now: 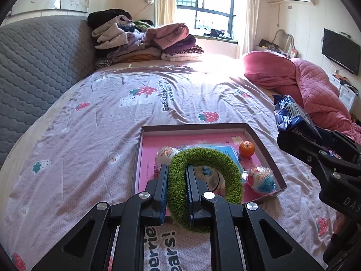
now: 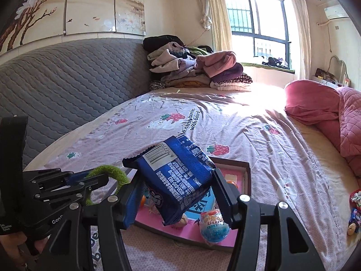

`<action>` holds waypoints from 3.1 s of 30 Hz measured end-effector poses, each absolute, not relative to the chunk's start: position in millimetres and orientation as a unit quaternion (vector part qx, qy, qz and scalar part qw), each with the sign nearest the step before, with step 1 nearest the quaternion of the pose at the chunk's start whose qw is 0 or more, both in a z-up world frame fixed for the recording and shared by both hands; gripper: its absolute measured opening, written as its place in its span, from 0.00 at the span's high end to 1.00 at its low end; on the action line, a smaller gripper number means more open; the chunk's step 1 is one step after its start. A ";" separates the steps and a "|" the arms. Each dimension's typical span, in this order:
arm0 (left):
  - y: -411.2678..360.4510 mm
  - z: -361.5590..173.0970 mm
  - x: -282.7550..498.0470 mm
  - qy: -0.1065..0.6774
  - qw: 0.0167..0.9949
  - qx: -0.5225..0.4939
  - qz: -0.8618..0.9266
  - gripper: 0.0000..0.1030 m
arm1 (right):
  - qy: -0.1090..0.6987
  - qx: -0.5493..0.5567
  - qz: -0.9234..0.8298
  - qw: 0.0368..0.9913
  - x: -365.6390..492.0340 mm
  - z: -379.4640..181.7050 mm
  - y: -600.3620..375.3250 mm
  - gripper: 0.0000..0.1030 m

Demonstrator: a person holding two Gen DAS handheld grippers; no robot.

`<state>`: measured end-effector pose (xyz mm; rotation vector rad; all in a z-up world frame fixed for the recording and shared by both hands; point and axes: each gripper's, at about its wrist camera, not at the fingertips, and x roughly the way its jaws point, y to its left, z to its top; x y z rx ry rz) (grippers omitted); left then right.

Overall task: Organize objects
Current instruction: 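Carry the green ring with the left tool while the right tool carries the packet over the tray, then release the green ring onto the mesh bag with the left tool while the right tool lowers the packet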

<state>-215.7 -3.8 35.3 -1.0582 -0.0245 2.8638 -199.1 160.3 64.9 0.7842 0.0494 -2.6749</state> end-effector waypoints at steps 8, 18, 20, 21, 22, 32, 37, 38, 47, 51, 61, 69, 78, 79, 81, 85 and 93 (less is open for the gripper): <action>-7.8 35.9 -242.8 -0.007 0.037 -0.343 0.938 0.86 | 0.020 0.288 -0.943 0.163 -218.7 49.4 164.5 0.43; -4.4 13.6 -266.8 -0.008 0.035 -0.354 0.935 0.86 | 0.013 0.303 -0.943 0.141 -242.1 26.6 183.3 0.43; -1.9 8.1 -270.3 -0.007 0.036 -0.357 0.933 0.86 | 0.012 0.307 -0.942 0.133 -247.9 21.4 188.7 0.43; -0.2 5.5 -271.9 -0.005 0.037 -0.359 0.933 0.86 | 0.011 0.310 -0.942 0.131 -250.8 18.6 191.3 0.43; 1.7 3.1 -274.0 -0.003 0.038 -0.361 0.932 0.86 | 0.010 0.313 -0.941 0.128 -253.3 15.7 193.7 0.43; 18.4 -23.5 -286.9 0.007 0.045 -0.379 0.924 0.86 | 0.015 0.344 -0.933 0.106 -277.4 -21.1 208.1 0.43; 24.7 -36.0 -291.2 0.010 0.049 -0.386 0.921 0.86 | 0.008 0.359 -0.928 0.101 -284.2 -38.7 215.8 0.43; 26.2 -38.2 -291.7 0.011 0.049 -0.386 0.921 0.86 | 0.008 0.362 -0.927 0.100 -285.5 -41.4 216.5 0.43; 34.4 -55.2 -295.7 0.014 0.056 -0.396 0.916 0.86 | 0.008 0.379 -0.920 0.097 -294.2 -58.0 215.9 0.43; 36.3 -58.9 -295.5 0.016 0.059 -0.396 0.916 0.85 | -0.001 0.380 -0.920 0.099 -295.4 -62.1 218.2 0.42; 36.6 -71.1 -295.8 0.012 0.056 -0.405 0.913 0.84 | 0.002 0.374 -0.923 0.093 -293.0 -62.3 216.7 0.42; 36.6 -70.8 -291.2 0.013 0.050 -0.407 0.912 0.82 | 0.012 0.378 -0.921 0.094 -291.4 -59.0 215.0 0.39; 37.3 -68.3 -283.7 0.016 0.049 -0.405 0.913 0.66 | 0.026 0.373 -0.923 0.096 -286.4 -54.8 209.2 0.37; 37.7 -67.2 -282.0 0.016 0.049 -0.402 0.914 0.62 | 0.026 0.372 -0.923 0.095 -285.9 -54.3 209.0 0.37; 38.1 -64.5 -279.5 0.019 0.044 -0.398 0.916 0.52 | 0.027 0.369 -0.924 0.093 -284.7 -52.6 209.4 0.37; 35.7 -60.9 -275.1 0.015 0.037 -0.399 0.916 0.50 | 0.023 0.364 -0.927 0.092 -281.9 -47.6 211.3 0.37; 34.8 -44.5 -264.8 0.009 0.025 -0.390 0.920 0.37 | 0.009 0.351 -0.931 0.099 -269.7 -30.5 212.6 0.37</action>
